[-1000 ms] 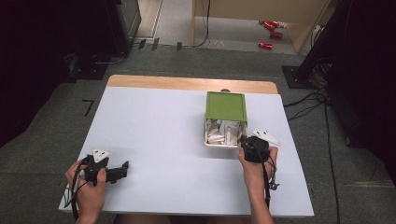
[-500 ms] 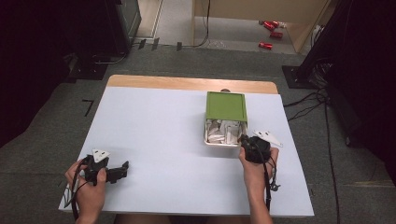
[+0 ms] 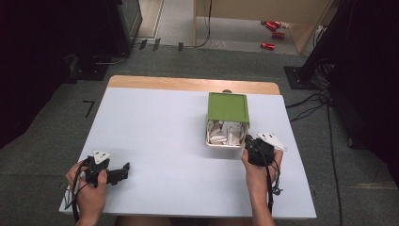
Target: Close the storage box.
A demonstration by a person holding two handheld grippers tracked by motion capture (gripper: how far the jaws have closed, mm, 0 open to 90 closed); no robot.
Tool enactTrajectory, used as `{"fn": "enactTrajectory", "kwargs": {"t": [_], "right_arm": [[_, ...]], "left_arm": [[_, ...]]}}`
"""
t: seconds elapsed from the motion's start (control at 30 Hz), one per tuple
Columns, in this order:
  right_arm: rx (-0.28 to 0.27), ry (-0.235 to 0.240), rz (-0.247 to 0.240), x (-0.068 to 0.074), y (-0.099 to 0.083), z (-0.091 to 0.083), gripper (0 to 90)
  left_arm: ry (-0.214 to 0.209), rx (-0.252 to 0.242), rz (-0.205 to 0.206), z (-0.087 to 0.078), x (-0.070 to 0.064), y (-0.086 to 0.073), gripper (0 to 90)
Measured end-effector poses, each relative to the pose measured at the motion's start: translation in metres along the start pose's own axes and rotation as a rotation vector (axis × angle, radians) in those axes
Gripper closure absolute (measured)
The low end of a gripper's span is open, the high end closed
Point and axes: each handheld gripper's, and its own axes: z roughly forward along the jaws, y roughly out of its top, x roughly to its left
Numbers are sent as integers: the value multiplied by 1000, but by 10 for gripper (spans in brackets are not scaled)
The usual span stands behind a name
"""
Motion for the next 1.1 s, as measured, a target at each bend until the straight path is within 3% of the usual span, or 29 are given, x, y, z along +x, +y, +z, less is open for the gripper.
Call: {"fn": "enactTrajectory", "kwargs": {"t": [0.7,0.9,1.1], "right_arm": [[7,-36,-23,6,6,11,900],[17,-2,-11,1,4,9,875],[26,43,-19,-5,-12,4,738]], "left_arm": [[0,0,0,0,0,0,17],[-1,0,0,0,0,0,17],[-1,0,0,0,0,0,17]]}}
